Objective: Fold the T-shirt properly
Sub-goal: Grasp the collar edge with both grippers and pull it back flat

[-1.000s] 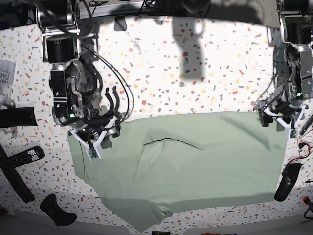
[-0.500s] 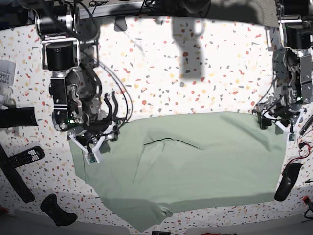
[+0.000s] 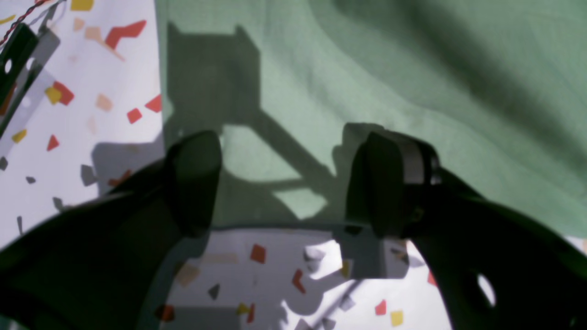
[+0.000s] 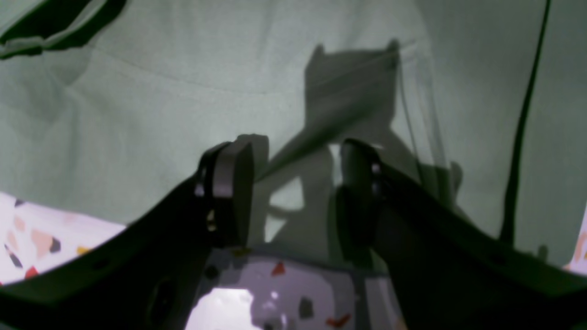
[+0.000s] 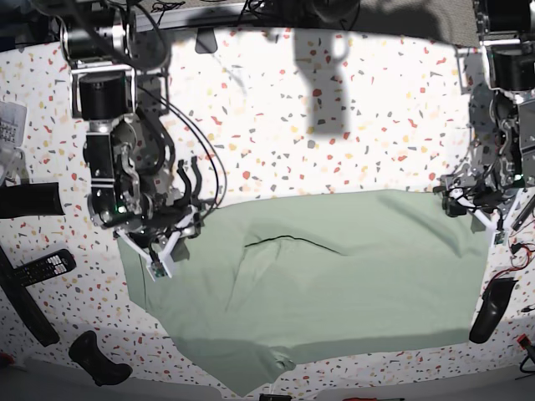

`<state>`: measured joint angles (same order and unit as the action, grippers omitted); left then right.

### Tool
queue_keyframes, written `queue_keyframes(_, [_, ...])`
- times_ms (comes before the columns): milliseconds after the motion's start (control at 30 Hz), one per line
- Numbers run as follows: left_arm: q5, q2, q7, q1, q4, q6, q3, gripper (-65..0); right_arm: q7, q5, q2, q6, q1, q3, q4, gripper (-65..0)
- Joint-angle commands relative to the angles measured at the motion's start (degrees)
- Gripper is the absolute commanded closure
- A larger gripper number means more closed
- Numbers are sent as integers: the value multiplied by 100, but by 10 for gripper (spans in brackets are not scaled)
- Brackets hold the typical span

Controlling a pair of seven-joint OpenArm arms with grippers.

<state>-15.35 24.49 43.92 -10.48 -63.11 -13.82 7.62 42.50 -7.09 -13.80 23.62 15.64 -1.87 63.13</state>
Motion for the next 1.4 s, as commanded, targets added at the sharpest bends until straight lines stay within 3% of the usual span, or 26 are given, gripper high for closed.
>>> queue_keyframes(0, [98, 46, 461, 85, 24, 11, 4, -448, 339, 70, -35, 83, -98, -2, 79, -294])
queue_keyframes(333, [98, 46, 264, 586, -144, 9, 4, -448, 299, 70, -35, 81, -925, 0, 1147, -294])
queue_keyframes(600, [105, 46, 323, 1436, -1357, 13, 4, -448, 457, 72, -35, 83, -1543, 0, 1812, -294])
queue_keyframes(833, [802, 44, 413, 1947, -1910, 341, 4, -448, 470, 74, -39, 83, -2210, 4, 2334, -294])
queue_keyframes(967, [848, 44, 448, 2199, -1939, 400, 4, -448, 470, 98, -50, 85, -2658, 35, 2739, -294])
queue_keyframes(1367, [855, 46, 514, 2796, -1939, 422, 4, -448, 461, 90, -50, 85, -3960, 1003, 4030, -294])
